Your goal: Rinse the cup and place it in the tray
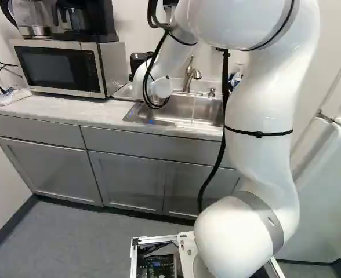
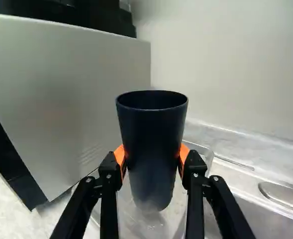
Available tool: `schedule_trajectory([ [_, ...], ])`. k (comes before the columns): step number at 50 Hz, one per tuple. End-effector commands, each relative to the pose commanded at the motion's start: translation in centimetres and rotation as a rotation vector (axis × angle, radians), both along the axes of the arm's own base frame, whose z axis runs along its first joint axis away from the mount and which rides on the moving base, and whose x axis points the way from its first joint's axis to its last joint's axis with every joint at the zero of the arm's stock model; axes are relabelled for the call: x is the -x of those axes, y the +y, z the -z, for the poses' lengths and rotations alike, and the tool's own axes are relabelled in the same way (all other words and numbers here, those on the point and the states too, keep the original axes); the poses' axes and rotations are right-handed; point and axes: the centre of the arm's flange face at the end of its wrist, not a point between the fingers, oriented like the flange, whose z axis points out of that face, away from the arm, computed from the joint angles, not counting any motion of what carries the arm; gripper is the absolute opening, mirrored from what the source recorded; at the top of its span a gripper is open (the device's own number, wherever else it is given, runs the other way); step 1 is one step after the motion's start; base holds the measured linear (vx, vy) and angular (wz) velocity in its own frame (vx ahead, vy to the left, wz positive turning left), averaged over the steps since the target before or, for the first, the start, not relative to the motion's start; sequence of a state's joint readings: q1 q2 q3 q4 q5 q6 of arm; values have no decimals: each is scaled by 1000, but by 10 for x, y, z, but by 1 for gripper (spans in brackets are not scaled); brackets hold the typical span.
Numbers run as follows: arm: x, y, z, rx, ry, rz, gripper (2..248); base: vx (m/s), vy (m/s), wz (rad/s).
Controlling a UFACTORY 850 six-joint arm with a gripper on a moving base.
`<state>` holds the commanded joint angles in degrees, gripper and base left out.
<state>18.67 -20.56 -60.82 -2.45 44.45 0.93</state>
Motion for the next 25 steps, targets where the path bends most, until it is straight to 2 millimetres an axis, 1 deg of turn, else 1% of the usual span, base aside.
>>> schedule_trajectory([
  [12,-16,5,15,5,14,0,122,0,0,0],
  [25,-36,16,32,6,18,-5,122,0,0,0],
])
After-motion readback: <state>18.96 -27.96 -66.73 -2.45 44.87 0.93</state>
